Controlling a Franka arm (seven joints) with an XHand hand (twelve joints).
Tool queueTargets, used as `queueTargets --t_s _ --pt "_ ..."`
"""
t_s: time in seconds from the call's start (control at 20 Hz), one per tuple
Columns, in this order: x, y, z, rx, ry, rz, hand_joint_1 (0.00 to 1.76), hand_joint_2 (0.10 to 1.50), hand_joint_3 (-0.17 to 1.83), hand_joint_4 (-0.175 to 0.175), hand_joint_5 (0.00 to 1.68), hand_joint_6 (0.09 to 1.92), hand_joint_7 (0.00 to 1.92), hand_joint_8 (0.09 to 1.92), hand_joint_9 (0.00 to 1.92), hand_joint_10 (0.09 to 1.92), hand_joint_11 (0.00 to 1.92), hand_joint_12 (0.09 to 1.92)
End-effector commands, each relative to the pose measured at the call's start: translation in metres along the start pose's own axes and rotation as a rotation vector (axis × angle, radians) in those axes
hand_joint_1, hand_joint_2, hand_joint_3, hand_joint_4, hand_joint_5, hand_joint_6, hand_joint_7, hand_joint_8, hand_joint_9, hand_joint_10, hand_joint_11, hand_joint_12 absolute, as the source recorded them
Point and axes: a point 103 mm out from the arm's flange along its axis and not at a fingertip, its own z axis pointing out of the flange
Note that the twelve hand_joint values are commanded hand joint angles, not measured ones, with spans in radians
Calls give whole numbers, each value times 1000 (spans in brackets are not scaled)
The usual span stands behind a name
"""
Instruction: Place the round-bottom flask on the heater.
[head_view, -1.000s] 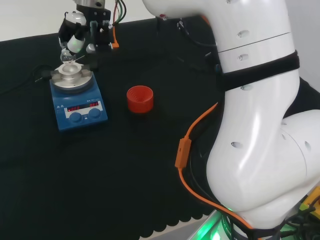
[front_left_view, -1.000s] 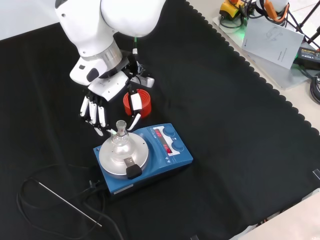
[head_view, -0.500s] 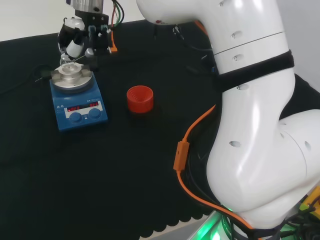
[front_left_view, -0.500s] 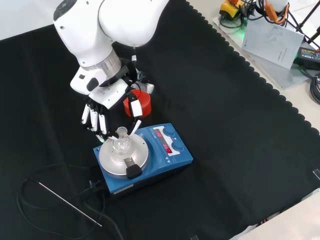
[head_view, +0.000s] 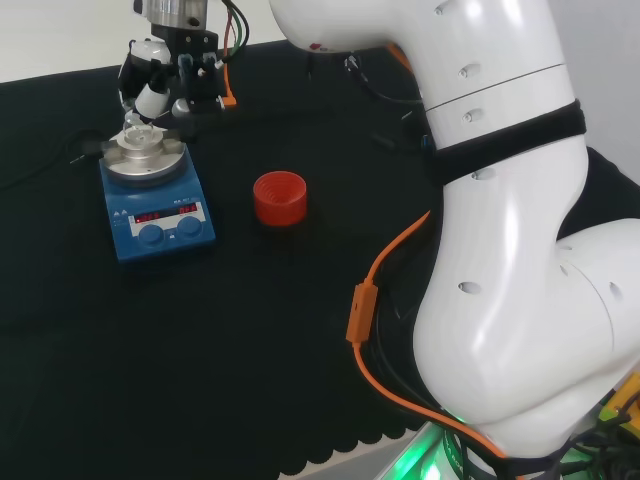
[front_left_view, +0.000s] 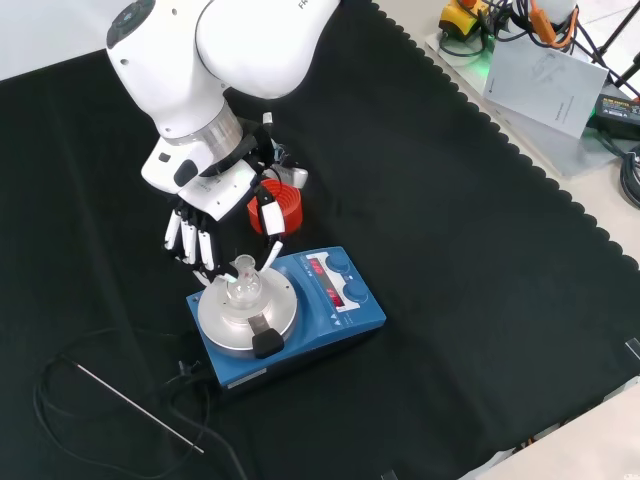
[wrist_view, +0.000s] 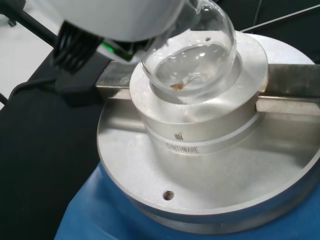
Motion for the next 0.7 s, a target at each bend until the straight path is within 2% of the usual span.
queueTargets --t_s 0.05,0.7 --pt "-1 0 1 1 1 2 1144 540 882 175 1265 783 824 488 954 415 525 1235" --pt "-7 1 7 16 7 11 1143 540 883 175 1263 785 820 489 951 417 523 1235"
